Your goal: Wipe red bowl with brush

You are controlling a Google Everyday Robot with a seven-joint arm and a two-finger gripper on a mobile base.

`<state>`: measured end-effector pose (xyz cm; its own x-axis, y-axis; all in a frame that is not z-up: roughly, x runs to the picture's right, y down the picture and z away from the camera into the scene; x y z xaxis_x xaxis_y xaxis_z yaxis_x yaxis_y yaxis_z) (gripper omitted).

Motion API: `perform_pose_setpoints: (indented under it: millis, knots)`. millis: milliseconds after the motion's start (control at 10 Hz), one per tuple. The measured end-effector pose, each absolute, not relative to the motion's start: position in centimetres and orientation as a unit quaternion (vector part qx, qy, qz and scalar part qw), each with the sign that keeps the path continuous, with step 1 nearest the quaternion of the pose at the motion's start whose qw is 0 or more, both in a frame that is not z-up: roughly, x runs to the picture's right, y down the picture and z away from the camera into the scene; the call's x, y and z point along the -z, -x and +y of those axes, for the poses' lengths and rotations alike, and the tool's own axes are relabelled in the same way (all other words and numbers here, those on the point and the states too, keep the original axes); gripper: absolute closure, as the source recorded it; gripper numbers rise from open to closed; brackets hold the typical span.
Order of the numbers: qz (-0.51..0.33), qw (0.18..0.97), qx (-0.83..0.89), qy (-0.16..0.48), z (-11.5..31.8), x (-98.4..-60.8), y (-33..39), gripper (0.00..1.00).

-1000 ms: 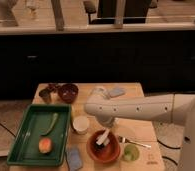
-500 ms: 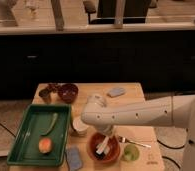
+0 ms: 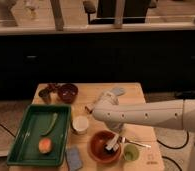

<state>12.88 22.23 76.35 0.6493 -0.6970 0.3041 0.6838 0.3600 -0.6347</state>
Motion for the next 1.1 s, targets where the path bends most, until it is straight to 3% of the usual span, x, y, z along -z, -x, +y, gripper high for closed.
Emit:
perform_pose_setpoints:
  millis: [500, 1100]
  knots:
    - [-0.013, 0.811, 0.461, 0.359, 21.2, -76.6, -7.4, 1.0]
    - [-0.043, 0.781, 0.497, 0.376, 24.8, -74.5, -7.4, 1.0]
